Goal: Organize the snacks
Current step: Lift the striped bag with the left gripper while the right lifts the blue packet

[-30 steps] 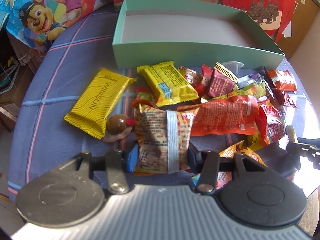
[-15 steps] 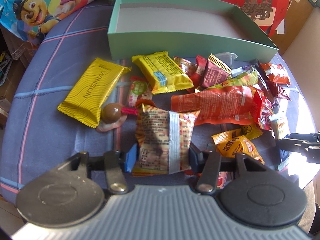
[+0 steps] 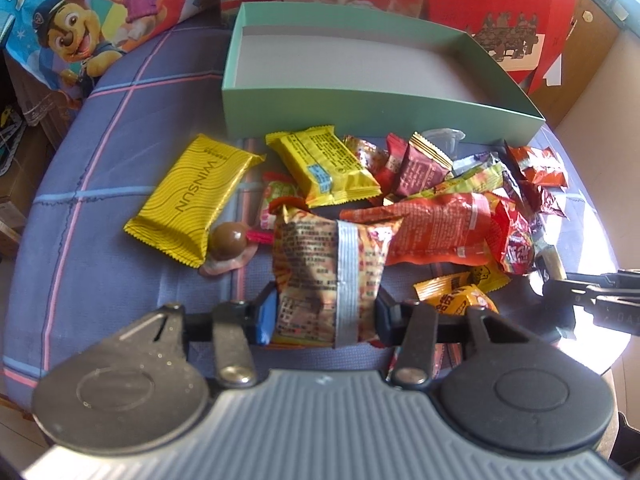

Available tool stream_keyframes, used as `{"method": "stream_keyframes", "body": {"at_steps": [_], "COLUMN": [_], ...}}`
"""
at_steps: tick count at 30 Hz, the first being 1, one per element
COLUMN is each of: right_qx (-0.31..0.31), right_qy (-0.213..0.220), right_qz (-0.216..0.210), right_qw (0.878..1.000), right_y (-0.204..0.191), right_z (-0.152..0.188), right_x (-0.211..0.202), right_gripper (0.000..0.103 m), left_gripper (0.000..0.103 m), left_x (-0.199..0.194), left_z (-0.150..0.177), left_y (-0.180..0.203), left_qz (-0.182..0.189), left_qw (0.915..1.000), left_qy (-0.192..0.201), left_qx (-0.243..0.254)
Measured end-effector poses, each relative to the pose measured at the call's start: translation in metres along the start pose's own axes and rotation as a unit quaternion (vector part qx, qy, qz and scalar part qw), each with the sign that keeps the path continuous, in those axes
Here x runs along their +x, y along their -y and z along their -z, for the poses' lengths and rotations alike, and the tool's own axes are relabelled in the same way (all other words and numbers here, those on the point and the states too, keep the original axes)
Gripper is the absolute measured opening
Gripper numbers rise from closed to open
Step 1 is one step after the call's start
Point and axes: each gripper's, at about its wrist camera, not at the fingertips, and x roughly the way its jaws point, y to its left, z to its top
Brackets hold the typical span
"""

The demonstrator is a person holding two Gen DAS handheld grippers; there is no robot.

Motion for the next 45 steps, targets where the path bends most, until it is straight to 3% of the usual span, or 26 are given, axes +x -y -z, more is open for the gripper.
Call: {"method": "stream_keyframes", "body": {"at_steps": [4, 6, 8, 14, 15, 17, 19, 27, 29, 35, 40, 45], "right_qx": [-0.005, -0.003, -0.003, -0.004, -0.009, -0.014, -0.015, -0.007, -0.009, 0.013, 0.022, 0.007], "right_qy": [-0.012, -0.019, -0.019, -0.023, -0.018, -0.013, -0.008, 0.005, 0.010, -0.004, 0.021, 0.048], "right_qz": [-0.004, -0.015, -0.015, -0.013, -0.009, -0.015, -0.018, -0.022, -0.019, -0.012, -0.005, -0.006], "right_qw": [1.000, 1.000, 1.000, 1.000, 1.000, 1.000, 1.000, 1.000, 1.000, 1.000, 1.000, 0.999], "right_y": [-0.002, -0.002, -0.001, 0.003, 0.000, -0.003, -0.005, -0.006, -0.007, 0.003, 0.006, 0.008], "right_z": [-0.003, -0.005, -0.004, 0.004, 0.006, 0.008, 0.006, -0.002, -0.007, -0.010, -0.015, -0.046], "right_x": [0.005, 0.009, 0.012, 0.023, 0.023, 0.025, 0.026, 0.008, 0.003, 0.007, -0.006, -0.020], "right_gripper": [0.026, 0.033, 0.062, 0.062, 0.061, 0.046, 0.039, 0.032, 0.021, 0.014, 0.013, 0.013], "left_gripper": [0.047, 0.047, 0.047, 0.047, 0.047, 0.047, 0.047, 0.047, 0.047, 0.047, 0.047, 0.047], "left_x": [0.002, 0.004, 0.006, 0.007, 0.007, 0.009, 0.010, -0.004, -0.008, -0.006, -0.008, -0.008], "left_z": [0.000, 0.002, 0.003, 0.001, 0.001, 0.000, -0.001, -0.010, -0.015, -0.017, -0.022, -0.044], "left_y": [0.001, 0.001, 0.000, 0.002, 0.003, 0.006, 0.009, 0.010, 0.012, 0.015, 0.017, 0.025], "left_qz": [0.009, 0.012, 0.015, 0.016, 0.018, 0.022, 0.026, 0.036, 0.040, 0.042, 0.043, 0.059], "left_qw": [1.0000, 0.9999, 0.9998, 0.9997, 0.9997, 0.9995, 0.9994, 0.9994, 0.9992, 0.9991, 0.9991, 0.9982], "left_qy": [-0.005, -0.011, -0.014, -0.018, -0.019, -0.021, -0.022, -0.004, 0.004, 0.002, 0.002, 0.005], "left_qx": [0.002, 0.001, -0.001, 0.000, 0.002, 0.004, 0.004, 0.000, 0.001, 0.002, 0.006, 0.010]}}
